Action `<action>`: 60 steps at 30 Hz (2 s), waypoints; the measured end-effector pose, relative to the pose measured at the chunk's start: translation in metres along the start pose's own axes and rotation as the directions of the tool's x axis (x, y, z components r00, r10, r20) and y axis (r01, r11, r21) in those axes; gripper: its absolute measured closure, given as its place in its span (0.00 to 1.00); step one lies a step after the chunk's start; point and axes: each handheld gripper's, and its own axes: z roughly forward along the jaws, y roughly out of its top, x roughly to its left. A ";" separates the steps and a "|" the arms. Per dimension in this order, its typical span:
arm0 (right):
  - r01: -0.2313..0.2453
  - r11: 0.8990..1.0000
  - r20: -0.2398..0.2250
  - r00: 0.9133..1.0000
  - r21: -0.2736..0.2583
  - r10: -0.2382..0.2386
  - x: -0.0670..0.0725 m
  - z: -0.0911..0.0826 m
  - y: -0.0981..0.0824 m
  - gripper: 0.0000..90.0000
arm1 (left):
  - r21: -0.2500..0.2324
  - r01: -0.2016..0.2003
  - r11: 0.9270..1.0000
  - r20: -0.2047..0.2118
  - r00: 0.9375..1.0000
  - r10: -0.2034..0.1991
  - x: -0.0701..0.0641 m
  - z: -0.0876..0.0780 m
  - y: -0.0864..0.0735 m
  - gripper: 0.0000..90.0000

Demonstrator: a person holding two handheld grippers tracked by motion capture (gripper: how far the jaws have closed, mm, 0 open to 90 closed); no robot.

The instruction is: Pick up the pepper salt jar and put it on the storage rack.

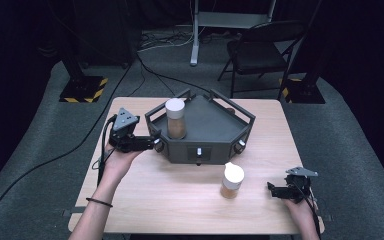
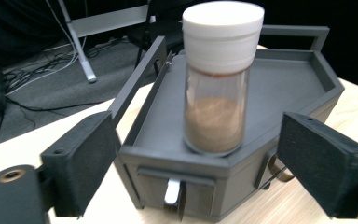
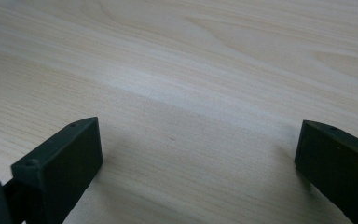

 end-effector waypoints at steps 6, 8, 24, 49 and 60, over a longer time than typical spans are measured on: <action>-0.001 1.000 0.000 1.000 0.000 0.001 0.000 0.000 0.000 0.00 | -0.002 0.027 1.000 -0.011 1.000 -0.028 0.004 -0.007 -0.022 0.08; -0.001 1.000 0.000 1.000 0.000 0.001 0.000 0.000 0.000 0.00 | 0.005 0.025 1.000 -0.024 0.999 -0.025 0.004 -0.009 -0.029 0.06; -0.001 1.000 0.000 1.000 0.000 0.001 0.000 0.000 0.000 0.00 | 0.017 0.077 0.997 -0.053 0.996 -0.076 0.010 -0.021 -0.081 0.06; -0.002 1.000 0.001 1.000 -0.001 0.002 0.000 0.000 0.000 0.00 | 0.130 0.129 0.983 -0.113 0.987 -0.115 0.014 -0.009 -0.149 0.07; -0.001 1.000 0.000 1.000 -0.001 0.001 0.000 0.000 0.000 0.00 | 0.203 0.149 0.968 -0.120 0.985 -0.126 0.017 0.005 -0.157 0.07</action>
